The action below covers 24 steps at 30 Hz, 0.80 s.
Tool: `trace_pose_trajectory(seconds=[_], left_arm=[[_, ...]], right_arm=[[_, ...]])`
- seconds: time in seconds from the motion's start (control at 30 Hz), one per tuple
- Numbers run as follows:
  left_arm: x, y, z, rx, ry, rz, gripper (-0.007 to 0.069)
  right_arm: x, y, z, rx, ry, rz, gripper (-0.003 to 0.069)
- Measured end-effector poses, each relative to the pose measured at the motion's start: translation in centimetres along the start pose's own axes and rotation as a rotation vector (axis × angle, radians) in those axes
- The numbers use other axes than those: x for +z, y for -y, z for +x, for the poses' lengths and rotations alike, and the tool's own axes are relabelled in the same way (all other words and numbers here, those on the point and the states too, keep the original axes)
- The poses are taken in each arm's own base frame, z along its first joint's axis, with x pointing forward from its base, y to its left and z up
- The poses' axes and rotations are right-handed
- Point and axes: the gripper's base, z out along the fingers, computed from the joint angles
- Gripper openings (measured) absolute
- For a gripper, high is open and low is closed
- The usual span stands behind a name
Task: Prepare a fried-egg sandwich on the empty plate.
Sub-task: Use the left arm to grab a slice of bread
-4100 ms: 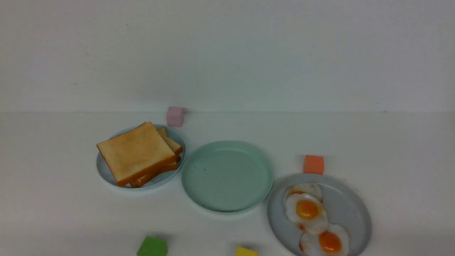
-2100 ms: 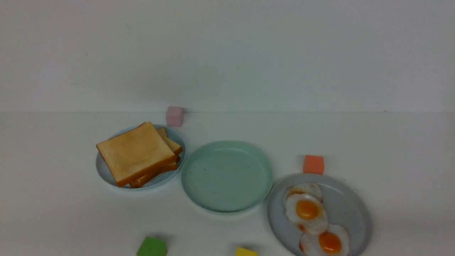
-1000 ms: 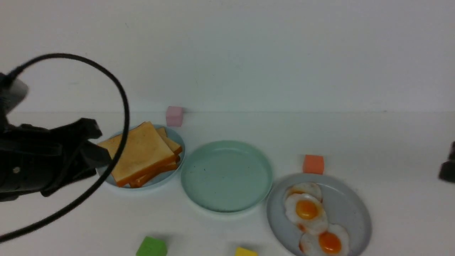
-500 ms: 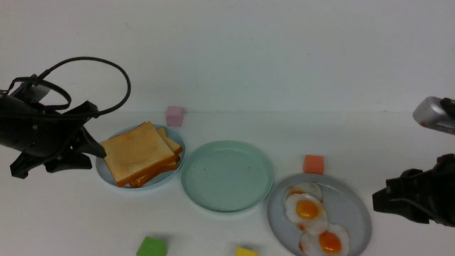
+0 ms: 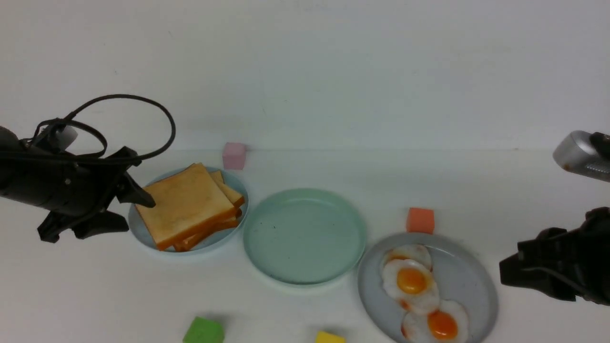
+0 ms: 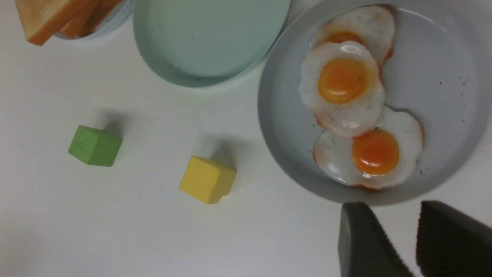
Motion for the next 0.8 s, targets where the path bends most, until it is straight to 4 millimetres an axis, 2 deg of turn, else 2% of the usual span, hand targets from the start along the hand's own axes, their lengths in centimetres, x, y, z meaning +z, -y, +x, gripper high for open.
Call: trace_pose_trajectory(seconds=[0.23,0.43,0.6,0.8], left_arm=[[2.2,-0.7,-0.1,-0.029,-0.027,0.028,0.0416],[3.2,-1.1,-0.4,-0.067,-0.010,0.030,0.0400],[3.8,-1.4,-0.5,-0.087,-0.007,0.026,0.0333],[3.8,-1.3,-0.5,-0.090,-0.013,0.031,0.0179]], right_arm=[[0.0,-0.1,0.0,0.006,0.005,-0.007,0.0241],[0.0,-0.1,0.0,0.013,0.005,-0.013,0.0241],[0.0,-0.1,0.0,0.013,0.005,-0.013,0.0241],[0.0,-0.1,0.0,0.013,0.005,-0.013,0.0241]])
